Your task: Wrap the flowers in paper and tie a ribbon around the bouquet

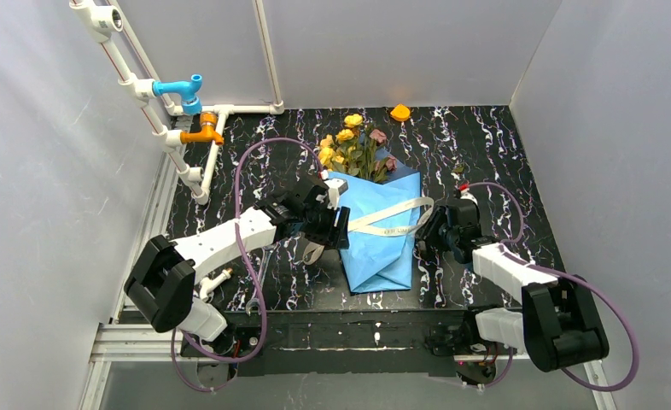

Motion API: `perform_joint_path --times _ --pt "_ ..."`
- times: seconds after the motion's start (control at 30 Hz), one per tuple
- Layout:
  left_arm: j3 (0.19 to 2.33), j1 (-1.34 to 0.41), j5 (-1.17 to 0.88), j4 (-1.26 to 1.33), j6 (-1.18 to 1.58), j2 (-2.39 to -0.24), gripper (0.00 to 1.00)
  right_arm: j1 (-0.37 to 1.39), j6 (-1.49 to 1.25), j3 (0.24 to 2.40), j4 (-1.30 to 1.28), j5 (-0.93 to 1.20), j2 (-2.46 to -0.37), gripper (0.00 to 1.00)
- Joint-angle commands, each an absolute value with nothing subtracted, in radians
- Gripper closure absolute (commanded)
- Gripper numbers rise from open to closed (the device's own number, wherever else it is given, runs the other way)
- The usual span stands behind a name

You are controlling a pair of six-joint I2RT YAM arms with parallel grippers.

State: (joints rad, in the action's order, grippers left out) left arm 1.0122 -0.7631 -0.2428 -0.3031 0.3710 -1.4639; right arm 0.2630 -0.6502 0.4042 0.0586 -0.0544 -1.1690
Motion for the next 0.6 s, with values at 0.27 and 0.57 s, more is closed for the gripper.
perform_joint_path --times 0.27,0.57 --pt "0.939 -0.771 -0.196 -0.267 0.398 -1.349 0.46 0.238 -0.646 0.465 0.164 0.044 -1.248 0.43" --pt "0.898 -0.77 -0.187 -0.252 0.399 -1.323 0.47 0.236 -0.665 0.464 0.149 0.039 -1.151 0.37"
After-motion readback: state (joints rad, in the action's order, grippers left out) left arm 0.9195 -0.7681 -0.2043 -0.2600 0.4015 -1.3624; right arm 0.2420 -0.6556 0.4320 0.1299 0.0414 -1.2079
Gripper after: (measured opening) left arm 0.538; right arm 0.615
